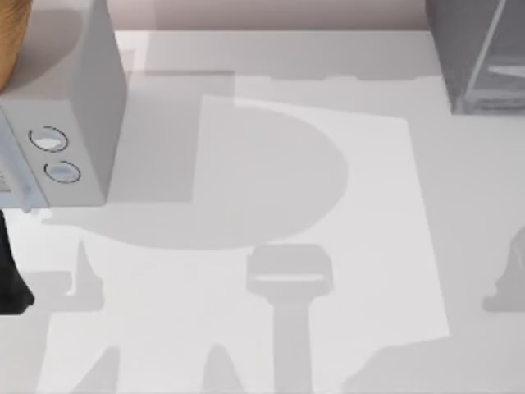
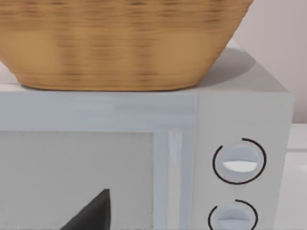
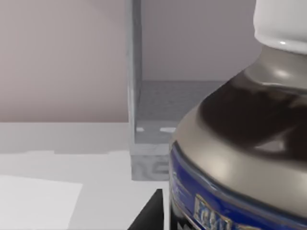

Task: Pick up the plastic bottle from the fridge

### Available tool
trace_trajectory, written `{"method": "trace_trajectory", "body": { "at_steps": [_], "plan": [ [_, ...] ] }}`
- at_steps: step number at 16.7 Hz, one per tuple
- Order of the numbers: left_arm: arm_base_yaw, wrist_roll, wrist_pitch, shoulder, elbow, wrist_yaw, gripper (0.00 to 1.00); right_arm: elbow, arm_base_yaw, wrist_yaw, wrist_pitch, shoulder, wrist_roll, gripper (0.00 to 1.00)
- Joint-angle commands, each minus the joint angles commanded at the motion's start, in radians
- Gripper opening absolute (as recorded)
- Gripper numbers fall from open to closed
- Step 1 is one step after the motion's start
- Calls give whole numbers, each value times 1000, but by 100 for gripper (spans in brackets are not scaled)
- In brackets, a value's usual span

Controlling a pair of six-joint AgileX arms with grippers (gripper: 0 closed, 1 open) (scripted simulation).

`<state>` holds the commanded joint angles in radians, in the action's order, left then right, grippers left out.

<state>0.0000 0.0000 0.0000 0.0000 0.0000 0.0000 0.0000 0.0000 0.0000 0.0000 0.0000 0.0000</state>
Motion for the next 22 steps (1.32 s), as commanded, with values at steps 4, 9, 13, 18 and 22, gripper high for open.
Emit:
{"method": "trace_trajectory", "body": {
  "at_steps": [4,9,13,18,22],
  "plan": [
    [0,0,0,0,0,0,100,11,18,20,30,37,2,0],
    [0,0,0,0,0,0,100,78,177,181,236,292,3,0],
    [0,0,0,0,0,0,100,160,372,378,489,623,5,0],
    [0,0,0,0,0,0,100,270,635,642,828,1082,7,0],
    [0,0,0,0,0,0,100,343,809,821,1055,1400,9,0]
  ]
}}
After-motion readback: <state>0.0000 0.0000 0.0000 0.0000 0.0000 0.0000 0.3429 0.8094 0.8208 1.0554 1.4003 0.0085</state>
